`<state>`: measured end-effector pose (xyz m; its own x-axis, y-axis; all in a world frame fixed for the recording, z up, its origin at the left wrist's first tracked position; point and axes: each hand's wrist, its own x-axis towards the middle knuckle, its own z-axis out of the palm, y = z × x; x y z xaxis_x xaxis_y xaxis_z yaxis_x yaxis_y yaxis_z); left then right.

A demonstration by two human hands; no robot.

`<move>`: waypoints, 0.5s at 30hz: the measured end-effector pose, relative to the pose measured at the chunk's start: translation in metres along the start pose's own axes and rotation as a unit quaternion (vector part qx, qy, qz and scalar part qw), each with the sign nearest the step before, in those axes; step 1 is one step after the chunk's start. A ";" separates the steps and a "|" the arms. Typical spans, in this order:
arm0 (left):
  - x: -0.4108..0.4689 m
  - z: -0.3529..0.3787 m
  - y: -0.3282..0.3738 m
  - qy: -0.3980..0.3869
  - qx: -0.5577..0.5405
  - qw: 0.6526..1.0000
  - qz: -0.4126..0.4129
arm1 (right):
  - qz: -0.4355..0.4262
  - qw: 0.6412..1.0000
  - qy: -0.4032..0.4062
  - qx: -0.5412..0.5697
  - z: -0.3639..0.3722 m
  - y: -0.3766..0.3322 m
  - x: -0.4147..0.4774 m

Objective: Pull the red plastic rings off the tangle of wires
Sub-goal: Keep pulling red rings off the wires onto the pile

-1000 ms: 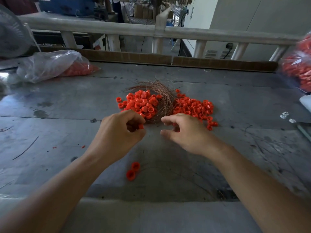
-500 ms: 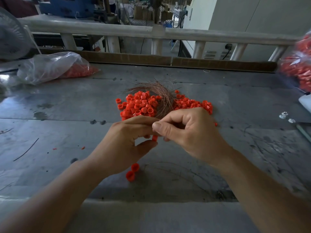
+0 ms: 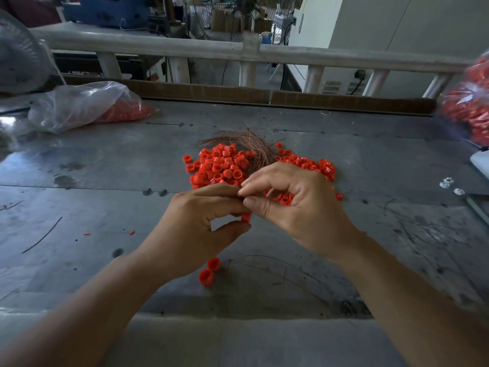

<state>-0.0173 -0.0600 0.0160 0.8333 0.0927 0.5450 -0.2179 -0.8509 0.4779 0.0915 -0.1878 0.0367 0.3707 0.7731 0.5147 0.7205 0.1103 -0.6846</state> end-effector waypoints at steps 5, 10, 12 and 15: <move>0.000 0.000 0.000 -0.005 0.005 1.000 0.004 | 0.019 0.999 -0.030 0.001 0.000 0.000 0.000; 0.000 0.000 0.001 -0.003 0.005 1.000 0.010 | 0.028 0.999 -0.042 0.017 -0.001 -0.001 0.000; 0.001 -0.001 0.001 -0.006 -0.002 1.000 0.010 | 0.030 0.998 -0.041 0.033 0.000 -0.002 0.001; 0.001 0.000 -0.001 -0.021 -0.001 1.000 0.010 | 0.026 0.993 -0.025 0.116 -0.002 -0.004 0.002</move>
<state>-0.0165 -0.0593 0.0165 0.8488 0.0539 0.5260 -0.2364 -0.8511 0.4687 0.0903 -0.1881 0.0412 0.3703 0.8109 0.4531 0.5440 0.2061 -0.8134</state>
